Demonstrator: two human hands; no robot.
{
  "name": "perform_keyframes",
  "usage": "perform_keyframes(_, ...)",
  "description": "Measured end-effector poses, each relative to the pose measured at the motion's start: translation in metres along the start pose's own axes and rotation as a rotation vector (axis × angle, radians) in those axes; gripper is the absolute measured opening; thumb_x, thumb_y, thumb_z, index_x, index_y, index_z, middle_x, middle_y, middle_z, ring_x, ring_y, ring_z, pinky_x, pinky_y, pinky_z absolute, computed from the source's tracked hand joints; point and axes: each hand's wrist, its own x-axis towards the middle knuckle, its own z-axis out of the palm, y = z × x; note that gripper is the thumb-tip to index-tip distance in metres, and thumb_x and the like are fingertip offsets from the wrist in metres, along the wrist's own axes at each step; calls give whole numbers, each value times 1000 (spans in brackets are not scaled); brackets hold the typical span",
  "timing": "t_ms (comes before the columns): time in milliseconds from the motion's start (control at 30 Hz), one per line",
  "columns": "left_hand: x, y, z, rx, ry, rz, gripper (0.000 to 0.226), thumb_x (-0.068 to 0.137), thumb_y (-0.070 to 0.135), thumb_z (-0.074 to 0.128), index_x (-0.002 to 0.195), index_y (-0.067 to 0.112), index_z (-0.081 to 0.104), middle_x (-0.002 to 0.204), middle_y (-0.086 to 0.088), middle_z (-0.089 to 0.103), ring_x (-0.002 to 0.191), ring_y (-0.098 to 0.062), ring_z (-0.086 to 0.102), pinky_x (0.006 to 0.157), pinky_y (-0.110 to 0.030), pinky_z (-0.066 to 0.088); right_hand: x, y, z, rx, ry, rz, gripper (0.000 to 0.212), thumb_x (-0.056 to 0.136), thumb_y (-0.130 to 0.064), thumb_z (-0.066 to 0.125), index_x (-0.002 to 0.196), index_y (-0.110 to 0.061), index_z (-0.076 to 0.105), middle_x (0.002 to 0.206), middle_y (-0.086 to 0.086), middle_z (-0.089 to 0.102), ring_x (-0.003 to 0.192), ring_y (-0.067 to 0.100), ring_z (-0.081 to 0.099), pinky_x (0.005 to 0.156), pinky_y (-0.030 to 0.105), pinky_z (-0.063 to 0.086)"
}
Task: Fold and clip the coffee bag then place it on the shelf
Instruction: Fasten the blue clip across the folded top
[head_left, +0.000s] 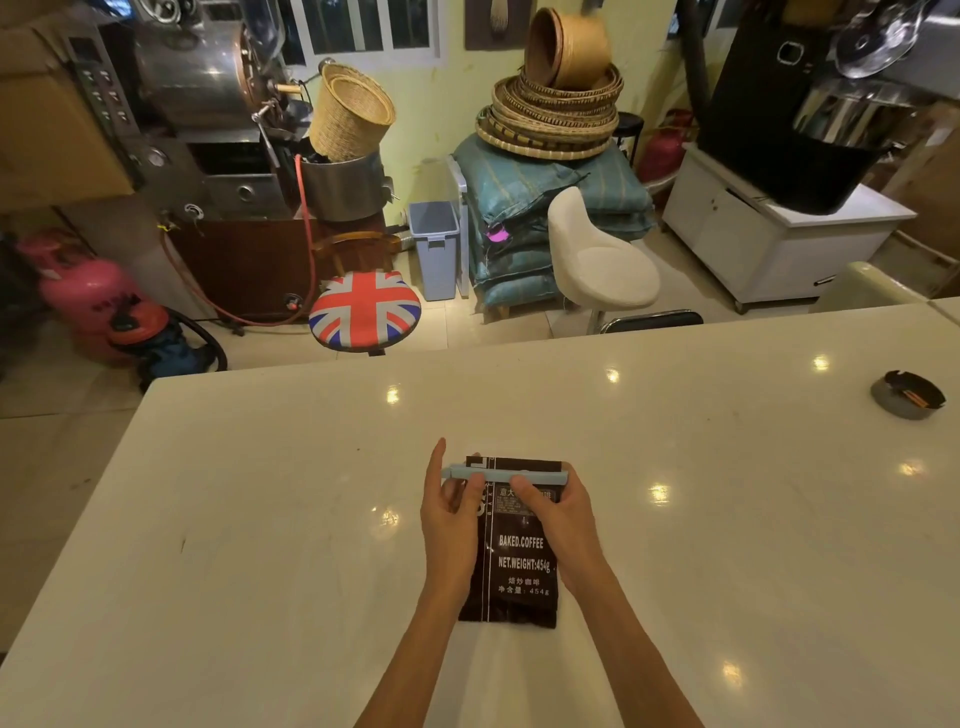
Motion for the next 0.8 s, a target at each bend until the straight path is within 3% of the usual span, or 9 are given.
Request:
perform_keyframes(100, 0, -2, -5, 48, -82, -41, 53, 96, 24, 57, 141, 43, 36, 121, 0, 64, 102, -20, 71, 75, -35, 62, 2, -5, -2, 5, -56, -7, 21, 89, -32, 69, 106, -22, 60, 107, 14, 72, 95, 28, 74, 84, 44, 61)
perform_keyframes(233, -1, -4, -3, 124, -186, -85, 66, 93, 24, 62, 143, 44, 23, 118, 5, 60, 98, -15, 70, 65, -22, 60, 7, -4, 3, -50, 58, -71, 15, 95, -33, 61, 101, -19, 58, 104, 14, 71, 96, 30, 72, 84, 44, 60)
perform_keyframes(333, 2, -12, -1, 239, -71, -29, 36, 95, 28, 57, 129, 21, 50, 106, -4, 71, 86, -12, 73, 69, -26, 60, 6, 2, 5, 5, 7, -37, 21, 99, -33, 53, 109, -16, 59, 109, 18, 70, 99, 32, 71, 85, 45, 60)
perform_keyframes(400, 2, -16, -1, 252, 0, 16, 26, 97, 27, 53, 121, 17, 58, 103, -7, 72, 86, -13, 73, 75, -33, 61, 2, 2, 4, 59, -52, 8, 27, 102, -35, 45, 113, -15, 59, 113, 18, 69, 100, 27, 70, 84, 39, 59)
perform_keyframes(533, 2, -18, 1, 206, 72, 25, 27, 99, 29, 50, 122, 17, 57, 102, -5, 71, 90, -18, 72, 74, -34, 60, -3, 8, 1, -81, -16, 41, 28, 100, -43, 45, 116, -23, 56, 108, 6, 72, 92, 16, 73, 70, 24, 58)
perform_keyframes(667, 4, -19, 10, 220, 162, 42, 30, 100, 29, 46, 127, 16, 54, 106, -7, 69, 91, -18, 70, 71, -31, 58, -9, 26, -5, -273, -75, -36, 22, 96, -36, 57, 116, -27, 56, 106, -2, 72, 89, 5, 73, 72, 22, 59)
perform_keyframes(800, -1, -15, 28, 215, 171, 83, 29, 101, 27, 44, 127, 17, 54, 106, -6, 69, 95, -17, 69, 77, -30, 58, 1, 20, -12, -379, 44, -201, 27, 101, -37, 43, 102, -18, 62, 91, -3, 71, 78, 2, 68, 63, 15, 53)
